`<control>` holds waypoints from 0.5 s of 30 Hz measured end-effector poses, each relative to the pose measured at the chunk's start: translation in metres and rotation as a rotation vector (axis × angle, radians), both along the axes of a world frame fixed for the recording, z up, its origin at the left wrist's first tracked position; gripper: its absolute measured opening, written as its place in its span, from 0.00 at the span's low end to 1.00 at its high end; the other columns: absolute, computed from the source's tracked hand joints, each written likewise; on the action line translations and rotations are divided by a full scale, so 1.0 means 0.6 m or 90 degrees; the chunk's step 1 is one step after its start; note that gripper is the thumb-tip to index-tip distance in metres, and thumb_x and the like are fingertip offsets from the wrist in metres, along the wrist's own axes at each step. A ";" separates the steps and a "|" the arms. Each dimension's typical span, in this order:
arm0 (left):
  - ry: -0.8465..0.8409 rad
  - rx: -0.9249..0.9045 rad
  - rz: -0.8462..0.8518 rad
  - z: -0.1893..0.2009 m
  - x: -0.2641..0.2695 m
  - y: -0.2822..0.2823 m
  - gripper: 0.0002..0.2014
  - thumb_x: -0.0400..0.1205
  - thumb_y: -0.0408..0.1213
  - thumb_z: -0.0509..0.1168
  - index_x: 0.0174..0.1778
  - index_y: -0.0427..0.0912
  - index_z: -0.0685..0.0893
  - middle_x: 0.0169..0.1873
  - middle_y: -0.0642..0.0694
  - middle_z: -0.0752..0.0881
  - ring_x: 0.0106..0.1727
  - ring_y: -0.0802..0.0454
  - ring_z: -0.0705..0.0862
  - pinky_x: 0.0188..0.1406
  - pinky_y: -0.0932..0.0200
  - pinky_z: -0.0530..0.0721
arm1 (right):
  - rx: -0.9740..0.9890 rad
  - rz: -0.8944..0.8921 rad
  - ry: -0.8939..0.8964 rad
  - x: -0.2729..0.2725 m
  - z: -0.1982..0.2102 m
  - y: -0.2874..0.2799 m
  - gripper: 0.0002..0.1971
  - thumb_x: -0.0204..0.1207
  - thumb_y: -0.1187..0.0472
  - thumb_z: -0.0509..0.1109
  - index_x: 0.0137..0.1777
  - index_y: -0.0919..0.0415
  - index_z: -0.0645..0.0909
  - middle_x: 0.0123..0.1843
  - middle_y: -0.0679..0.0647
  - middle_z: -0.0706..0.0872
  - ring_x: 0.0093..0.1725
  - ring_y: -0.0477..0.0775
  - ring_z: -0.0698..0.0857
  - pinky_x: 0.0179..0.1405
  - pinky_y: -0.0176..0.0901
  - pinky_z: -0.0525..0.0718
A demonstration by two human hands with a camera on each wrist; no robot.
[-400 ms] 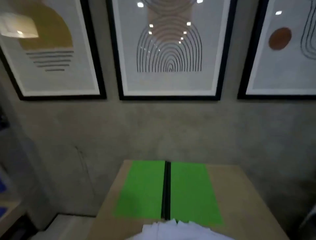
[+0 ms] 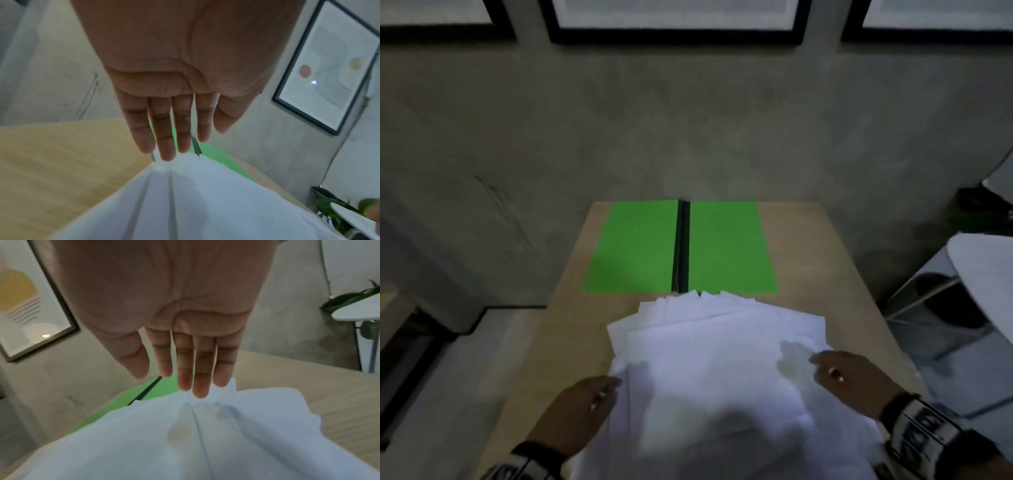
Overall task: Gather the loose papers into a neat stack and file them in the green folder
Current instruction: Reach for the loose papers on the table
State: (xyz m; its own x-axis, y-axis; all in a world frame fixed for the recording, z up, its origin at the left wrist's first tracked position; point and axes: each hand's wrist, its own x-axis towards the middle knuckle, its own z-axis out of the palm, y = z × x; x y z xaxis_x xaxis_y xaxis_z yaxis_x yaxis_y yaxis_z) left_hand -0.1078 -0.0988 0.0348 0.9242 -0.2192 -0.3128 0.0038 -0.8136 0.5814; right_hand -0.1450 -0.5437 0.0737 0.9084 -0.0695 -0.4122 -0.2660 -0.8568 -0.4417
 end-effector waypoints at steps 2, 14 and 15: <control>0.007 0.000 0.022 0.005 0.017 -0.029 0.14 0.83 0.41 0.61 0.65 0.52 0.79 0.59 0.50 0.82 0.49 0.58 0.81 0.46 0.70 0.72 | -0.007 -0.040 -0.012 0.017 -0.020 0.003 0.17 0.76 0.55 0.71 0.65 0.51 0.79 0.64 0.55 0.84 0.52 0.50 0.83 0.55 0.35 0.76; 0.183 0.034 0.135 -0.048 0.048 -0.080 0.36 0.76 0.48 0.65 0.78 0.38 0.65 0.73 0.34 0.74 0.69 0.36 0.77 0.65 0.48 0.77 | -0.004 -0.235 0.147 0.035 -0.083 0.026 0.42 0.70 0.42 0.71 0.80 0.56 0.60 0.77 0.63 0.71 0.73 0.66 0.73 0.71 0.55 0.73; 0.188 0.037 0.146 -0.054 0.047 -0.080 0.40 0.71 0.53 0.65 0.78 0.38 0.64 0.73 0.34 0.74 0.70 0.35 0.76 0.66 0.45 0.77 | 0.020 -0.273 0.133 0.032 -0.086 0.030 0.42 0.69 0.44 0.72 0.80 0.56 0.60 0.77 0.63 0.72 0.73 0.66 0.74 0.70 0.54 0.74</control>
State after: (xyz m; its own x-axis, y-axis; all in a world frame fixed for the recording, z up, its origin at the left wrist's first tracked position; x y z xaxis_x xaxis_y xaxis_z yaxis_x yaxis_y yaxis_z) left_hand -0.0795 -0.1468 0.0026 0.8152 0.0092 -0.5790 0.3509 -0.8033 0.4812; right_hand -0.1257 -0.5255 0.0218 0.6986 -0.4041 -0.5905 -0.6780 -0.6376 -0.3658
